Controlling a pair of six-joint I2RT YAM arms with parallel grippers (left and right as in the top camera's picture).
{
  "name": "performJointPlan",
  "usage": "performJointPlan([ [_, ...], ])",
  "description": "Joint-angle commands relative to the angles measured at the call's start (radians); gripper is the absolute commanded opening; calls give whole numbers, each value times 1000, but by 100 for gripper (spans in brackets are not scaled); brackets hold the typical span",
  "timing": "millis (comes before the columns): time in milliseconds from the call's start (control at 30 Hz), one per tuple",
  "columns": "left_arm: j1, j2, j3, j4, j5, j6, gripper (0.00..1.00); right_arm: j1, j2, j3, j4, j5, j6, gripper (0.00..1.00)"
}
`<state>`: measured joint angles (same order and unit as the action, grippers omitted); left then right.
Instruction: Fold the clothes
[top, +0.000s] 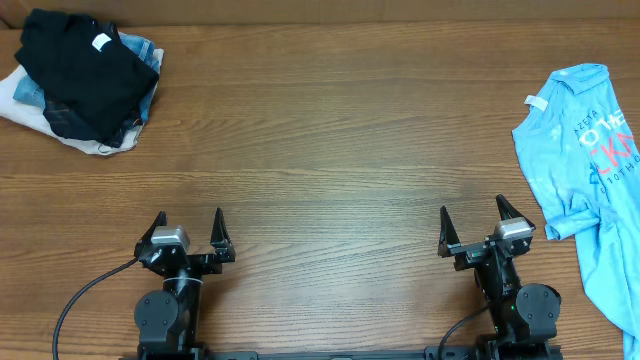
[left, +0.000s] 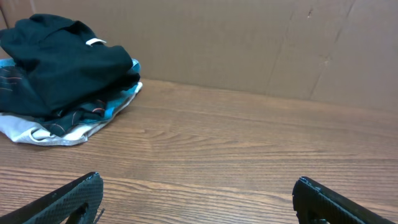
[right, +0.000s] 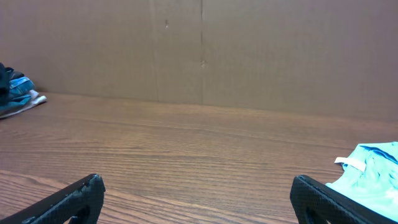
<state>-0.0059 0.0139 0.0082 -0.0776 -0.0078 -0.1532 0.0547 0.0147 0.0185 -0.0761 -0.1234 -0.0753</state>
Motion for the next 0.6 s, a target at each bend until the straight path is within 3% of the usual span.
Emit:
performJointPlan([
  [0,6,-9,-3,0,12,16,100,1,-12,-11,4,3,0,100],
  [567,6,-9,-3,0,12,16,100,1,-12,-11,9,-5,0,100],
])
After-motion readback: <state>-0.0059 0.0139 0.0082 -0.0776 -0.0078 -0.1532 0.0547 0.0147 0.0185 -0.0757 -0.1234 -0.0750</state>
